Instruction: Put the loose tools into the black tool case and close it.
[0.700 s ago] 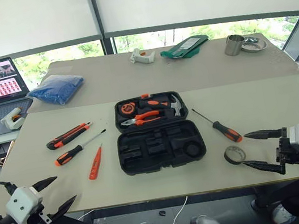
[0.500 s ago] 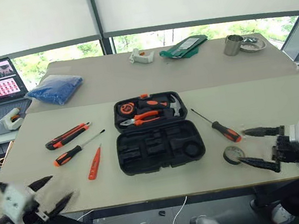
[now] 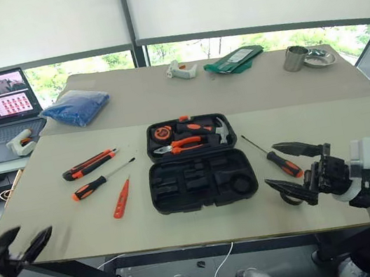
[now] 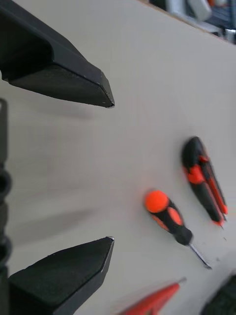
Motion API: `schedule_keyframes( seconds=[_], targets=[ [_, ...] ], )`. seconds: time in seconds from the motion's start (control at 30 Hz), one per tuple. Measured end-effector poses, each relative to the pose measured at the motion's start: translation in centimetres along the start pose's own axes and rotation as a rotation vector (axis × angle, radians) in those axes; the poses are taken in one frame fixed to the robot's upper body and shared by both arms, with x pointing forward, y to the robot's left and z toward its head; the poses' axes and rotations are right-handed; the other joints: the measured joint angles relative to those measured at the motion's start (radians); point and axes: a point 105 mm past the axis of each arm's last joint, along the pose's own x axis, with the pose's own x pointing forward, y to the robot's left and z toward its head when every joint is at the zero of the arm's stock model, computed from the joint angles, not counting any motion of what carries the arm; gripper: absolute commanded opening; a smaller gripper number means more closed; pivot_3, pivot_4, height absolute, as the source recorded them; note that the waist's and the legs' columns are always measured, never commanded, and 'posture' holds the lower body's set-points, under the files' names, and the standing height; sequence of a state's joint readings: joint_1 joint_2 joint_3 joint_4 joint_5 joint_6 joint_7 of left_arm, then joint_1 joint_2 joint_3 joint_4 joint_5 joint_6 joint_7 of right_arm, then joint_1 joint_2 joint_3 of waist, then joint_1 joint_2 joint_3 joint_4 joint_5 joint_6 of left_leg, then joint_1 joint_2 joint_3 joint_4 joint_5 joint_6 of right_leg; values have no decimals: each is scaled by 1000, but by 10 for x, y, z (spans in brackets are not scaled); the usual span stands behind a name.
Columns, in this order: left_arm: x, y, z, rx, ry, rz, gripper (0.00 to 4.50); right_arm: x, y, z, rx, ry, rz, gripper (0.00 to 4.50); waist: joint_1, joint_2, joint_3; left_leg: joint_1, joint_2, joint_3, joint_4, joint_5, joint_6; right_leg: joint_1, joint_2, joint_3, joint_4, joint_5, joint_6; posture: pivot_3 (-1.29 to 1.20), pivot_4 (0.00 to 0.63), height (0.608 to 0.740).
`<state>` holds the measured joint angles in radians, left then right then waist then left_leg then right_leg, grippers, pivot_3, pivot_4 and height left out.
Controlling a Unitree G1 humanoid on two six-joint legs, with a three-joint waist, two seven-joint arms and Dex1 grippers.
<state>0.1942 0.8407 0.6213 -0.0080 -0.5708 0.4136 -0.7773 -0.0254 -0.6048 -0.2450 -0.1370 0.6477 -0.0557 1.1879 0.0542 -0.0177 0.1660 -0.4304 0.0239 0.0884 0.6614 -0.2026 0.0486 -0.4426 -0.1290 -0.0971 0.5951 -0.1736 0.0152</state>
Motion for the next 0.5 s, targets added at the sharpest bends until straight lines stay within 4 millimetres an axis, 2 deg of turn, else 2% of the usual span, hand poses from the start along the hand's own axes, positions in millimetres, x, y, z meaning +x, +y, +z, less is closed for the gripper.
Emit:
schedule_keyframes(
  seconds=[0.03, 0.13, 0.2, 0.27, 0.33, 0.43, 0.5],
  targets=[
    [12, -4, 10, 36, -1, -37, 4500, -1, 0, -1, 3, 1, 3, 4480, -1, 0, 0, -1, 2, 2, 0, 0, 0, -1, 1, 0, -1, 0, 0, 0, 150, 740],
    [37, -10, 21, 81, 32, -108, 4500, -2, 0, -5, 7, 4, 3, 4480, -7, 0, 0, 0, 4, 7, 0, 0, 0, 2, 1, -1, 0, 0, 0, 0, 150, 740],
    [62, -14, 25, 98, 57, -149, 4500, -2, 1, -6, 4, 4, 10, 4480, -12, 0, -1, 1, 5, 10, 0, 0, 0, 2, 2, -1, 1, 2, -2, 0, 150, 740],
    [77, -17, 22, 116, 99, -174, 4500, -3, 1, -7, 0, 6, 4, 4480, -20, -1, -1, 2, 6, 13, 0, 0, 0, 2, 3, 0, 1, 7, -5, 0, 150, 740],
    [89, -17, 18, 137, 142, -187, 4500, -5, 2, -8, -4, 8, -3, 4480, -28, -1, -1, 3, 8, 13, 0, 0, -1, 1, 7, 0, 1, 10, 0, 0, 150, 740],
    [97, -17, 9, 145, 205, -206, 4500, -9, 4, -11, 0, 22, -15, 4480, -36, -2, -1, 3, 11, 13, 0, 0, 2, 1, 12, 1, 1, 7, -3, 0, 150, 740],
    [97, -17, 1, 145, 247, -218, 3981, -12, 6, -15, 11, 38, -26, 4500, -41, -1, -1, 3, 12, 13, 0, -2, 1, 1, 15, 2, 1, 6, -4, 0, 150, 740]
  ],
)
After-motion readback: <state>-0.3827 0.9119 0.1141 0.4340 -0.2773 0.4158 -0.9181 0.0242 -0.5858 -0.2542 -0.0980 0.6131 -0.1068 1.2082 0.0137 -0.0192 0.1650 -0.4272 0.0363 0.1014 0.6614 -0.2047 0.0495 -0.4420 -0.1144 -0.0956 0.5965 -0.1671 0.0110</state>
